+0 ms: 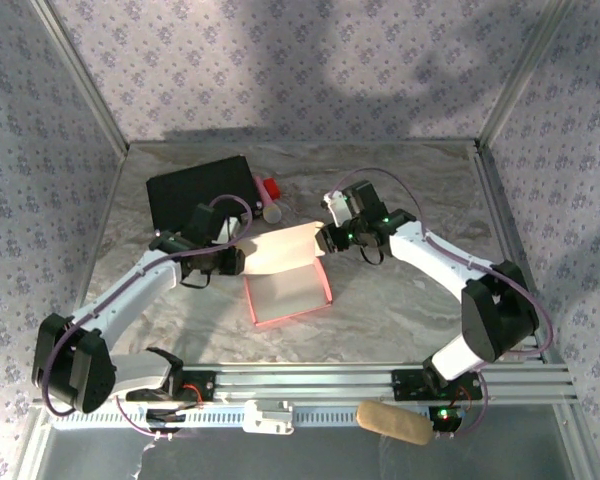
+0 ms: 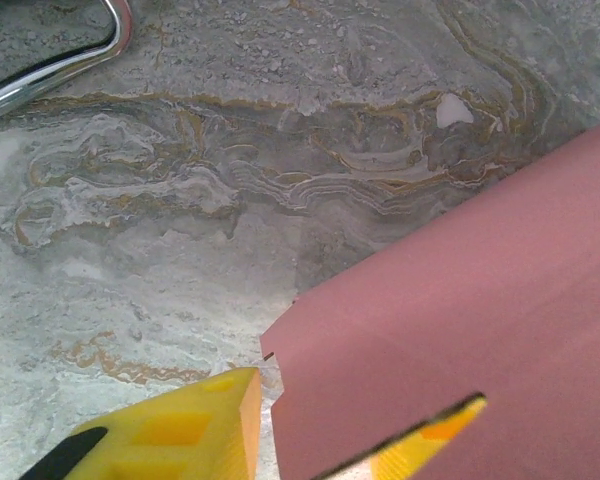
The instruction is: Fold the paper box
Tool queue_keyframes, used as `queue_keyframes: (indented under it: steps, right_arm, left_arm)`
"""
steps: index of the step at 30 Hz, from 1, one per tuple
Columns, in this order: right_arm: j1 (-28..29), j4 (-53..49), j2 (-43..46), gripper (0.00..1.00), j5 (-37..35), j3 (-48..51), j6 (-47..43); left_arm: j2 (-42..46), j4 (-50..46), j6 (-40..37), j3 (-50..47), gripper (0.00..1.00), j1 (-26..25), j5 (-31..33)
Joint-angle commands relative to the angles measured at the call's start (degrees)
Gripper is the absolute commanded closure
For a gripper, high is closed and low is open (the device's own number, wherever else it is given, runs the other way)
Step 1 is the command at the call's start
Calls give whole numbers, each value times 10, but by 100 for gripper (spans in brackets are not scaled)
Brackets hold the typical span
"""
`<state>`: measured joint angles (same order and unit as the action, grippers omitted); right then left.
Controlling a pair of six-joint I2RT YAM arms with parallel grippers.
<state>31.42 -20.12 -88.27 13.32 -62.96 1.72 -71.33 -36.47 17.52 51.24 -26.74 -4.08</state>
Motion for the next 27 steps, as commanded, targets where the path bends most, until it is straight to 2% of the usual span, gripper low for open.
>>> queue_keyframes:
  steps: [1,6,10,14,20,27]
  right_arm:
    - [4,10,-14,61,15,-17,-21]
    - [6,23,-14,71,11,-12,-15]
    - [11,25,-18,79,6,-16,-9]
    - [24,33,-21,90,-5,-13,-2]
    - [40,62,-9,100,-42,13,35]
    - [71,95,13,100,-118,34,116]
  left_arm:
    - [-10,7,-2,18,72,-5,-13]
    - [-19,6,7,19,80,-11,-2]
    - [-23,8,20,18,93,-15,8]
    - [-27,12,35,19,95,-17,15]
    - [-36,21,60,24,100,-28,42]
    - [-30,48,133,27,100,-40,109]
